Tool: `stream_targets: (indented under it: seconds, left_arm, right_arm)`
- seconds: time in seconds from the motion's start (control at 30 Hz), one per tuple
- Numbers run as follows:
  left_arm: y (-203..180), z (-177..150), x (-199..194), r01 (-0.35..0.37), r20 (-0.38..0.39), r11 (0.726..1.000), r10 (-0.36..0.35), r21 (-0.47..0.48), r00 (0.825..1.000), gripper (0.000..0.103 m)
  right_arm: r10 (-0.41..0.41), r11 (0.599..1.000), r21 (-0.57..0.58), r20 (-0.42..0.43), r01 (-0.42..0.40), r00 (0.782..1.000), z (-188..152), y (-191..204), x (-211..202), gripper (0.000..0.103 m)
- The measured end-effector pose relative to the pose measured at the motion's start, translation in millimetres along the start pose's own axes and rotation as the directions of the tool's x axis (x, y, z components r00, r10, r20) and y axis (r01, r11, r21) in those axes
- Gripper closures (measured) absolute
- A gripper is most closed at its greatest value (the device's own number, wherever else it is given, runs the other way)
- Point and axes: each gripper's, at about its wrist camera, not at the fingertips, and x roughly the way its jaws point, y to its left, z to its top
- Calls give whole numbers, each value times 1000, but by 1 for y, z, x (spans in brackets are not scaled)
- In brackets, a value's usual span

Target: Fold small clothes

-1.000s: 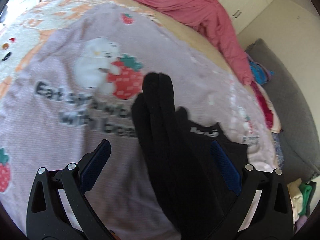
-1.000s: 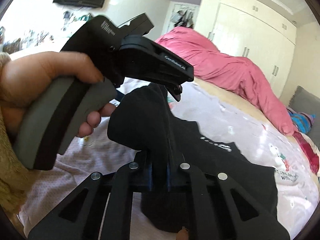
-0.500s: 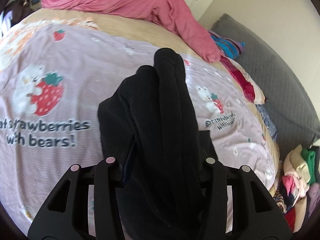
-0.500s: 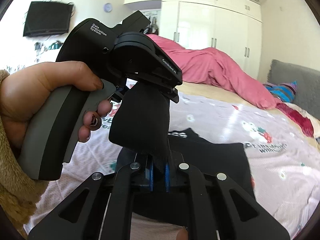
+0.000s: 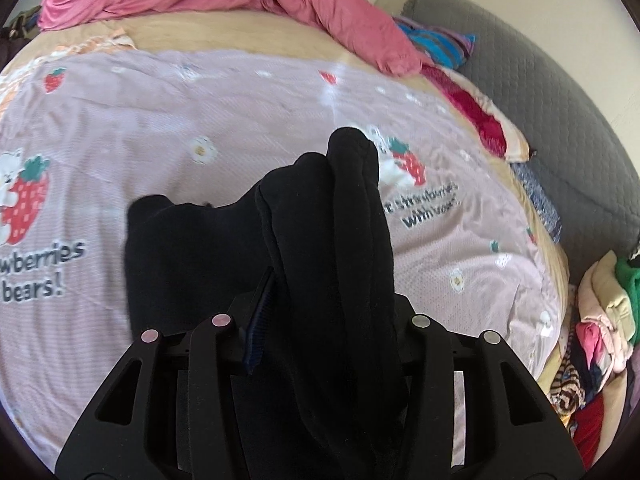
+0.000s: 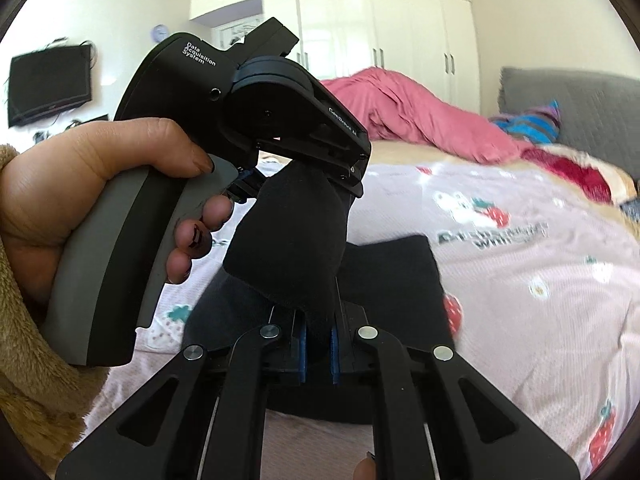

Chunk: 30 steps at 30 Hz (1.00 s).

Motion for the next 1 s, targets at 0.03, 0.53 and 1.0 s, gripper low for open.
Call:
stream_targets:
  seconds: [0.03,0.53,1.0]
  left_arm:
    - [-7,0,9,-3,-13,1000,3,6,1000,67]
    - [-21,-20,39,35,-58,999,-36,-21,998,35]
    - [40,-74,-16,-174,32,985,174,-6,984,28]
  right_arm:
    - [0,1000,18,-9,0,1000,-2,-5,1,96]
    - [197,892,441,-192,-95,961,-54,-85,15,81]
    - [484,738,618,-206,-270,851,-3,-150,55,38]
